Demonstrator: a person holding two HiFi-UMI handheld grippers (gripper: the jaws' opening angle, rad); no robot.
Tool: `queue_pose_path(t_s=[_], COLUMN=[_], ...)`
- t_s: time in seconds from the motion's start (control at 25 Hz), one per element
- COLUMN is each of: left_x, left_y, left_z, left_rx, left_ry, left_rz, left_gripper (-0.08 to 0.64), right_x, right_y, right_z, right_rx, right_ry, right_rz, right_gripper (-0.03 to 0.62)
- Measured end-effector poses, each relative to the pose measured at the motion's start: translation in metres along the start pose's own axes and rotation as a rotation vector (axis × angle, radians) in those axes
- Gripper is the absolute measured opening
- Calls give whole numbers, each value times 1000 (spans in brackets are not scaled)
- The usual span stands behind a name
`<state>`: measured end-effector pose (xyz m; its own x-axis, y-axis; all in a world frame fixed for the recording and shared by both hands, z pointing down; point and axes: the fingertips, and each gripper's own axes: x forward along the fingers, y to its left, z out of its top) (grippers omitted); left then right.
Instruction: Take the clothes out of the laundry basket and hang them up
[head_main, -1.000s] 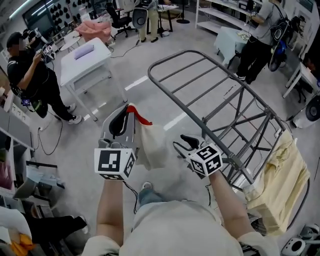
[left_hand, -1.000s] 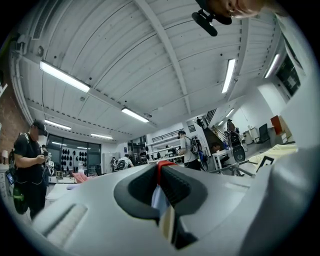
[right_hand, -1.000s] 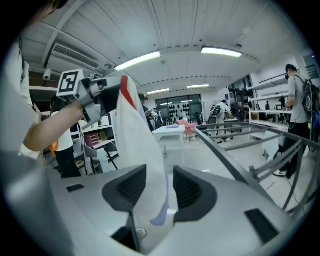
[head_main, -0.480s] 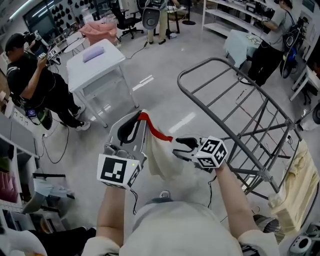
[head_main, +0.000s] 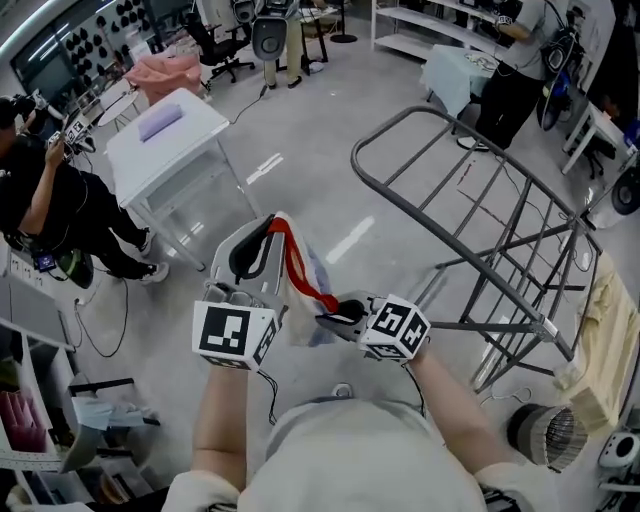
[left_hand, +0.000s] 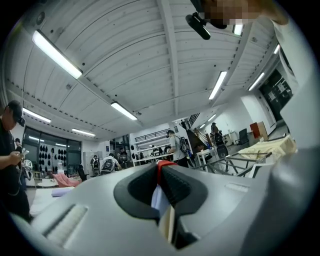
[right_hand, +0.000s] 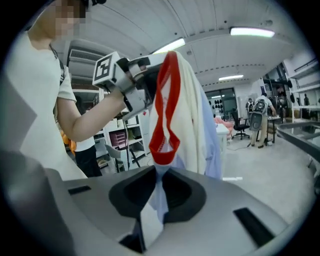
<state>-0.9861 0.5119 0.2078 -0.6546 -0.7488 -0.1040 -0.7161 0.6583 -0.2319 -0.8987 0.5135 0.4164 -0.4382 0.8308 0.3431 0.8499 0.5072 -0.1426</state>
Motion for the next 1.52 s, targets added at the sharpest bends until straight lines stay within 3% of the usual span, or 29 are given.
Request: queue_pose_path(t_s=[0.12, 0.48, 0.68, 0.96, 1.2, 1.52], left_x=[6, 49, 96, 186, 269, 384], left_y=[27, 61, 48, 0, -42, -84], left_z=[-15, -43, -40, -23, -1, 5], left_rx=[49, 45, 87, 96, 123, 156], left_ry=[52, 128, 118, 79, 36, 45], left_rz=[28, 33, -32, -144, -197, -211], left_gripper=[25, 25, 25, 25, 25, 25], right_x=[-5, -104, -176, -275, -347, -417], right_y=[-3, -58, -81, -127, -174, -251], right_z=[3, 37, 71, 102, 109, 105], right_rx=[-9, 6, -2, -48, -62, -51], right_ry=[18, 21, 40, 92, 112, 128], right_rz=[-69, -495, -746, -1008, -1142, -1172], right_gripper=[37, 20, 17, 17, 17, 17])
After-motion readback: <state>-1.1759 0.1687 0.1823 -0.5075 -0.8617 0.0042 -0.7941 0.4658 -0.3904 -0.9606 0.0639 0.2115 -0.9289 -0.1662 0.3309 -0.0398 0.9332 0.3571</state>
